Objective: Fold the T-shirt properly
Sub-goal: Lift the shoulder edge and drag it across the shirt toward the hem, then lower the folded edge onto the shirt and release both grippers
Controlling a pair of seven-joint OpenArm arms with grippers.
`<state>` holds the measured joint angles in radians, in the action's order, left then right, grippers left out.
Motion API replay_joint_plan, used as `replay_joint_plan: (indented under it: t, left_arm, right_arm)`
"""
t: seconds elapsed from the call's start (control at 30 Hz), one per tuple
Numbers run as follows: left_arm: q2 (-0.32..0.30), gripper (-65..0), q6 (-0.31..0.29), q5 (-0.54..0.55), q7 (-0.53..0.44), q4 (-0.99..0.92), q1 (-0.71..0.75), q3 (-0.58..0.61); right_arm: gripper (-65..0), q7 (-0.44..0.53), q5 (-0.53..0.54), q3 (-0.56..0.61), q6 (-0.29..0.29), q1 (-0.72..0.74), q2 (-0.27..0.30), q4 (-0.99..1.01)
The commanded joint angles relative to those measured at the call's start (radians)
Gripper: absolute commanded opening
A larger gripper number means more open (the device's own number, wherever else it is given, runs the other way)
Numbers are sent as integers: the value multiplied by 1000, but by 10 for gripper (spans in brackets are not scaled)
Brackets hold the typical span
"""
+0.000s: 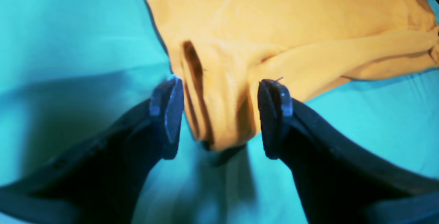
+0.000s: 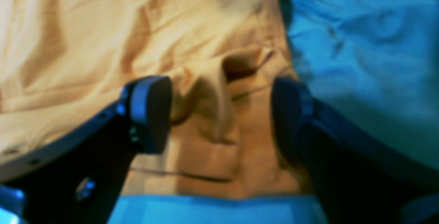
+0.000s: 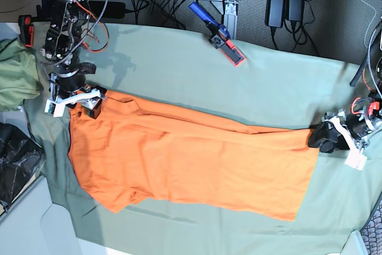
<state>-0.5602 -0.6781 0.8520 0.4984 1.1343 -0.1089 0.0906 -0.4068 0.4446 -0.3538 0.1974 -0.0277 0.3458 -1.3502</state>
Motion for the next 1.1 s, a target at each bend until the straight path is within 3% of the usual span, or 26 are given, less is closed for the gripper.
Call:
replay_joint_plan:
  t: [0.0, 0.27, 0.53, 0.73, 1.07]
  left_arm:
    - [-34, -274, -3, 27, -11, 18, -21, -20]
    - [-71, -274, -8, 168, 101, 24, -10, -79]
    - [-46, -274, -7, 192, 102, 24, 43, -79]
    - [-1, -274, -7, 207, 105, 24, 63, -79]
    - [50, -274, 9, 206, 105, 24, 65, -116]
  right_arm:
    - [-205, 11, 5, -32, 71, 13, 20, -19]
    - [-205, -98, 99, -223, 72, -19, 23, -18]
    - [-205, -116, 201, -236, 72, -94, 14, -18]
    - [-205, -116, 261, -236, 72, -92, -47, -18]
    - [-205, -114, 262, -235, 73, -20, -145, -19]
